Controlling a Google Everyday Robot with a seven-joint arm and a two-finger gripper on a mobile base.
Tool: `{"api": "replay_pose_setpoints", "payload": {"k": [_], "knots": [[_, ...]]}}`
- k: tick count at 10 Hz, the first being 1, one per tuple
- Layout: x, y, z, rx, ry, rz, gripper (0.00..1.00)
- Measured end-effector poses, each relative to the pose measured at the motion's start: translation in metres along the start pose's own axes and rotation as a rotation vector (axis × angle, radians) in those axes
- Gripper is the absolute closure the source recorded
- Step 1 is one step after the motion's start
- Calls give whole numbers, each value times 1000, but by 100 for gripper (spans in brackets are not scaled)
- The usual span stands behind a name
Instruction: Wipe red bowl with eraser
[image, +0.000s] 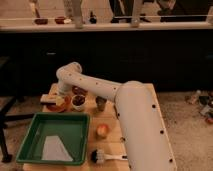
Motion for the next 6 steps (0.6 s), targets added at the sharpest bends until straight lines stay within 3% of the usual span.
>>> {"api": "replay_pose_setpoints", "payload": {"k": [2,6], "knots": [[13,-10,-1,1,7,24,100],[12,-24,24,-31,14,23,100]]}}
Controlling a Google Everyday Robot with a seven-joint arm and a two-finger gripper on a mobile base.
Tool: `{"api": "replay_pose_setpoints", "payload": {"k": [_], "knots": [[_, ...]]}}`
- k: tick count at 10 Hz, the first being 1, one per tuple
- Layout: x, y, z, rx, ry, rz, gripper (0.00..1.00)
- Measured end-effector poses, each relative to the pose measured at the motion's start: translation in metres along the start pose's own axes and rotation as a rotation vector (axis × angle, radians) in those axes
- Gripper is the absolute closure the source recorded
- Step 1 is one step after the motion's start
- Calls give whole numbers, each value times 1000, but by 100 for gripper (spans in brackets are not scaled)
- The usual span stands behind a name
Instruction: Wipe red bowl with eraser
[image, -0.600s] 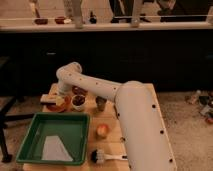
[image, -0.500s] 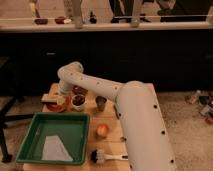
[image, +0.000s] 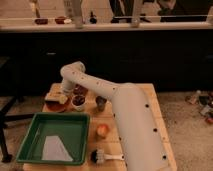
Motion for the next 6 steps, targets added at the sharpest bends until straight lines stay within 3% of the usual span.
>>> {"api": "replay_pose_setpoints", "payload": {"k": [4,6], "knots": [[-18,2,12,-20,-11,-38,100],[-17,17,5,-17,-21,-47,100]]}}
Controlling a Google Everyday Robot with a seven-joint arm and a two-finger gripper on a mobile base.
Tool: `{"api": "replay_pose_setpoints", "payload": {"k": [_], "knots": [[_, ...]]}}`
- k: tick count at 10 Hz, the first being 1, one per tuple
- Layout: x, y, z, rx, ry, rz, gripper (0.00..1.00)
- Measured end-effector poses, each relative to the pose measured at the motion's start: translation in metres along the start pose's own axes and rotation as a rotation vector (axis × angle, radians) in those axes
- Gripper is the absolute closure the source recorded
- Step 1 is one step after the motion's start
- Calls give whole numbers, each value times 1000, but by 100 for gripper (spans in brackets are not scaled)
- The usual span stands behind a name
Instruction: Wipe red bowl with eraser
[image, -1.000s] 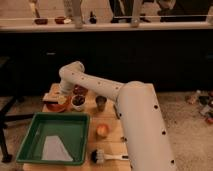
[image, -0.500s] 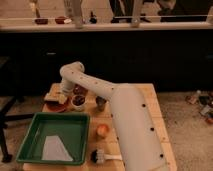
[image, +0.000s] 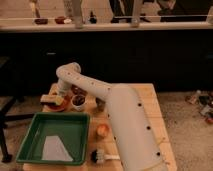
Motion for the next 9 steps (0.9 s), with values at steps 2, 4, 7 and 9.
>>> {"api": "replay_pose_setpoints", "payload": {"k": [2,4,7,9], "knots": [[5,12,-10,9,-5,6,100],[14,19,-21,21,-8,16,100],[32,17,-25,22,-7,49,100],[41,10,-18,13,0,70,100]]}}
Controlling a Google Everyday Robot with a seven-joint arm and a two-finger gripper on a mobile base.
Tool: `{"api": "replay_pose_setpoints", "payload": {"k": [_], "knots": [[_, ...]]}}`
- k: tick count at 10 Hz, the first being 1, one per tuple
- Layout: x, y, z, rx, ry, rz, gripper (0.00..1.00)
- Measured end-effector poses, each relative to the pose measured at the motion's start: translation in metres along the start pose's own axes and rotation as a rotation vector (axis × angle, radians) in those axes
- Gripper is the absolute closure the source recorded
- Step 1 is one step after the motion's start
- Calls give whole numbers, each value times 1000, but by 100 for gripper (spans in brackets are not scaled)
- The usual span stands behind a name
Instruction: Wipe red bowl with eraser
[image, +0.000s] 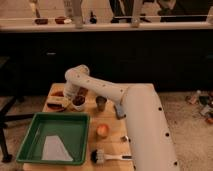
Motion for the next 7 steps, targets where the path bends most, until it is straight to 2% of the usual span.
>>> {"api": "replay_pose_setpoints", "payload": {"k": [3,7], "knots": [[-5,-14,8,-12,8,-1,100],[-32,-25,18,-26,16,-46,100]]}}
